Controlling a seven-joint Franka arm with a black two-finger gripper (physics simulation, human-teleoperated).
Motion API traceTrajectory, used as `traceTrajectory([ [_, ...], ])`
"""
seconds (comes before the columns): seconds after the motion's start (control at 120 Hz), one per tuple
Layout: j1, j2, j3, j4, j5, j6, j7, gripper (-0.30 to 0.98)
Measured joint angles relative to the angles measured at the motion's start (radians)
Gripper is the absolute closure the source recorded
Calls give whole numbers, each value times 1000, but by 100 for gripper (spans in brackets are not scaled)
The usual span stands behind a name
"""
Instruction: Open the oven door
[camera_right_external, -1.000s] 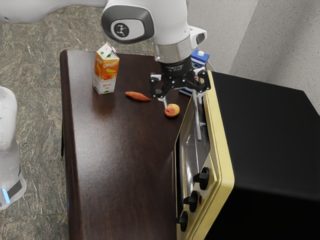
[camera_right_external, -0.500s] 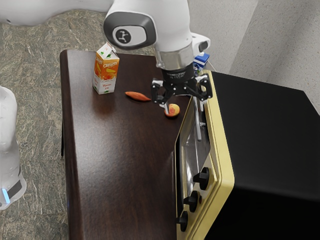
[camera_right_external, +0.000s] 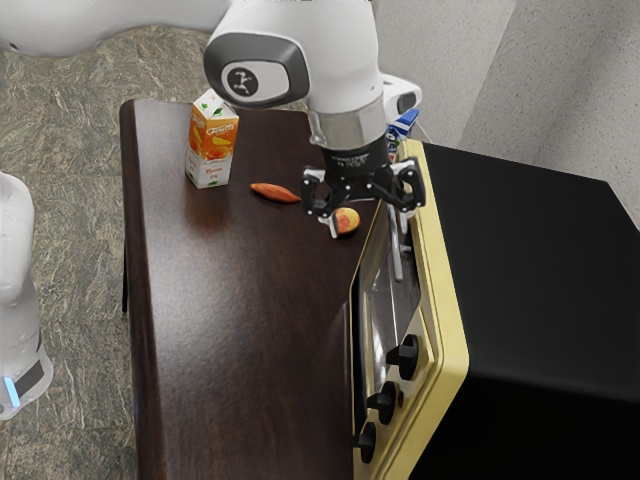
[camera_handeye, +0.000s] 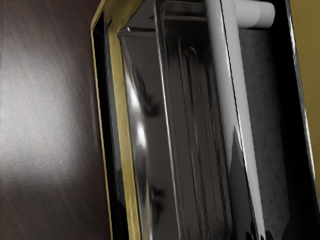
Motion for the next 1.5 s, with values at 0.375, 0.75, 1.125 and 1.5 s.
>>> traceTrajectory([
  [0.375, 3, -4, 0, -37, -31, 19, 3, 0],
  [0.75, 16, -90, 0, -129, -69, 43, 5, 0],
  [1.125, 124, -340, -83, -316, -203, 58, 7, 0],
  [1.5, 152, -585, -121, -487, -334, 58, 10, 0],
])
